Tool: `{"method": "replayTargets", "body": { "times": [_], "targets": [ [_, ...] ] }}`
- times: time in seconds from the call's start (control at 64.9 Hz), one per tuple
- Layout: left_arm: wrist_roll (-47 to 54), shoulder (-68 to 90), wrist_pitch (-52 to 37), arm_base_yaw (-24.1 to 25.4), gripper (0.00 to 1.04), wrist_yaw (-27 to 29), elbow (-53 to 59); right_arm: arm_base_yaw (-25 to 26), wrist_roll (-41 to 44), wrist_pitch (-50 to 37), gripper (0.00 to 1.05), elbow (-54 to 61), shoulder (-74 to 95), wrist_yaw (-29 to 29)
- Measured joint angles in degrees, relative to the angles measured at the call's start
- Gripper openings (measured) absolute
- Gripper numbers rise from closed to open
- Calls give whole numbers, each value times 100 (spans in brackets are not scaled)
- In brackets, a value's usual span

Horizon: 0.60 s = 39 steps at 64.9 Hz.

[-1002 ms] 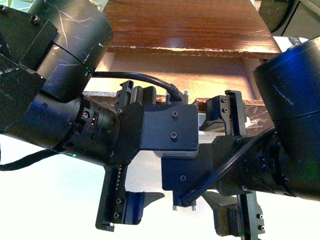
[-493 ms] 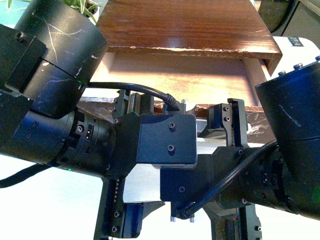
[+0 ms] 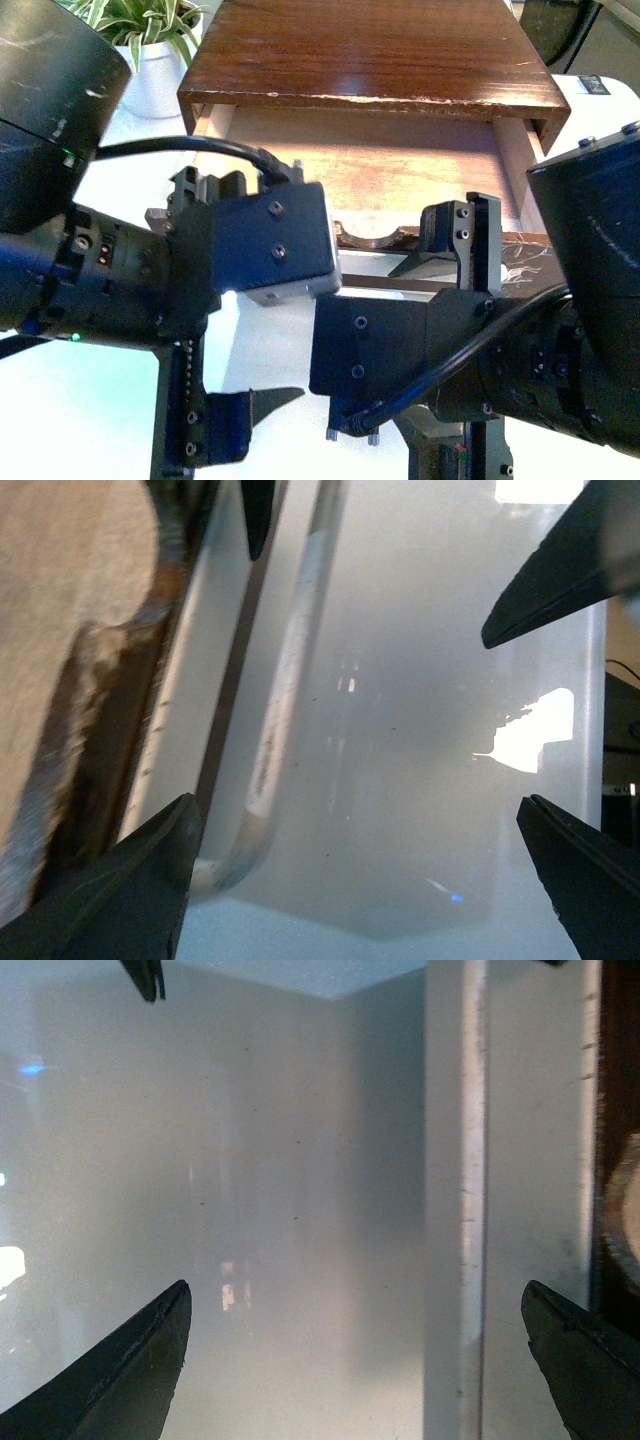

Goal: Open drawer

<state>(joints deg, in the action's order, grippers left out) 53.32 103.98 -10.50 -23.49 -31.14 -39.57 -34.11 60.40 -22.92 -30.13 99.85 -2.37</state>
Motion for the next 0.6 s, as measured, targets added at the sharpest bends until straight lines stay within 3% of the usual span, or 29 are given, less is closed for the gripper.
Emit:
{"method": "replayTargets", "body": {
  "times": [0.262, 0.478, 0.601],
  "targets": [
    [-909, -820, -188, 492, 96, -323, 254, 157, -485, 378, 96, 186, -1102, -52],
    [-2651, -2044, -656, 1585, 96, -796, 662, 470, -1617, 1025, 96, 544, -2988, -138],
    [-3842, -2811, -769, 2544, 96, -1130, 782, 796, -2391, 1235, 96, 710, -4081, 151]
  ]
}}
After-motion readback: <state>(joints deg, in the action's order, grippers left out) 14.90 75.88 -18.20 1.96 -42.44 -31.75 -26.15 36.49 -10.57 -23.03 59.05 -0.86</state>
